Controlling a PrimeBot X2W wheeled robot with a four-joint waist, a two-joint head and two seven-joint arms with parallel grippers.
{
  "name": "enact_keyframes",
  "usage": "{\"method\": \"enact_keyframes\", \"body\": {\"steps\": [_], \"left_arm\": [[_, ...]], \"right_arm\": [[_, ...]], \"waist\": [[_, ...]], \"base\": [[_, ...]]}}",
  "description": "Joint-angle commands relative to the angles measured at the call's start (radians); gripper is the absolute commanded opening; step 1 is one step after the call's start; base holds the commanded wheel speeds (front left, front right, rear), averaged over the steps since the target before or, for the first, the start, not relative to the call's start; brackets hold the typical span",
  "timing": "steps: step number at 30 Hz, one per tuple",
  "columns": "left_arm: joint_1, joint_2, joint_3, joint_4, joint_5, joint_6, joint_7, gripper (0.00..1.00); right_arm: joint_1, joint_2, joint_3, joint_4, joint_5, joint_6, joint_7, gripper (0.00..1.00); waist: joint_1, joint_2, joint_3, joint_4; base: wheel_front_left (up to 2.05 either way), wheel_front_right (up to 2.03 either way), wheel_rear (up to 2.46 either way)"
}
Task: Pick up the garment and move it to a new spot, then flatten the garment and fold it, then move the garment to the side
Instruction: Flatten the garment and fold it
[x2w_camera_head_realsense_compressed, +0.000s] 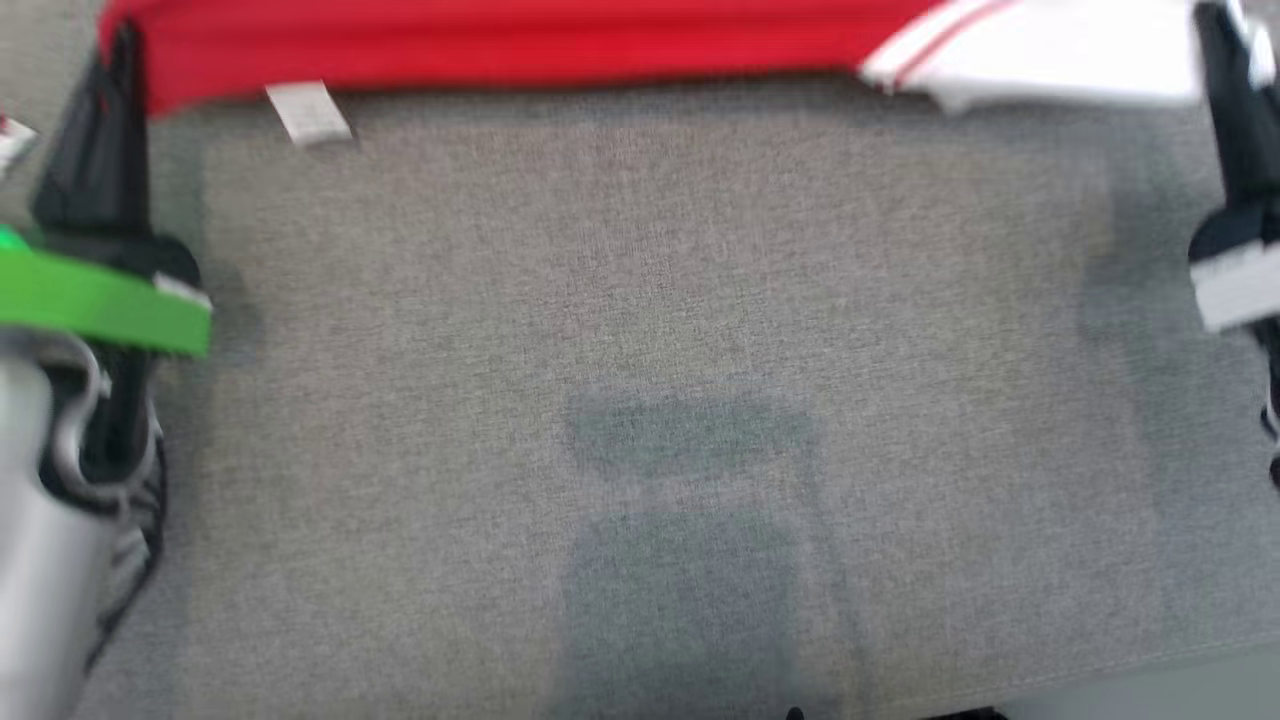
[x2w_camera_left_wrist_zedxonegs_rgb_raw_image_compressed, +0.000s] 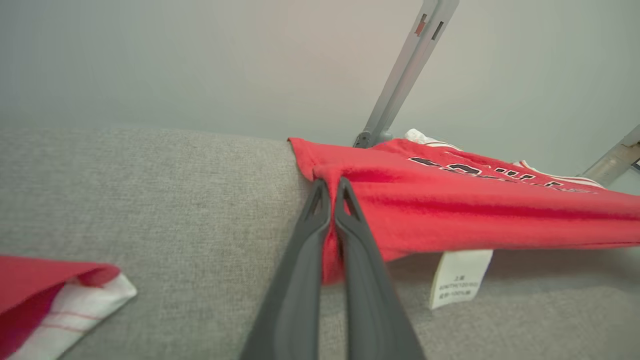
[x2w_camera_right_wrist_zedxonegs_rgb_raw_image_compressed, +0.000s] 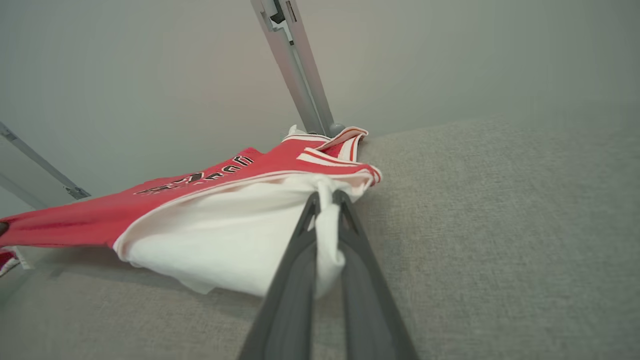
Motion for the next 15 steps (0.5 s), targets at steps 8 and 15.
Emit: {"method": "enact_keyframes", "body": {"steps": [8, 15], "left_arm": [[0.365, 0.02, 0.01, -0.216, -0.068, 0.122, 0.007, 0.0], [0.571, -0.016, -0.041, -0.308, -0.063, 0.188, -0.002, 0.0]], "right_arm": [[0.343, 0.105, -0.171, -0.143, 0.01, -0.005, 0.061, 0.0], [0.528, 0.2, -0.233, -0.166, -0.026, -0.004, 0.124, 0.0]], "waist": [[0.0001, 0.0, -0.256, 0.025], [0.0001, 0.0, -0.307, 0.013]], "base": [[0.0, 0.0, 0.0], [0.0, 0.0, 0.0]]}}
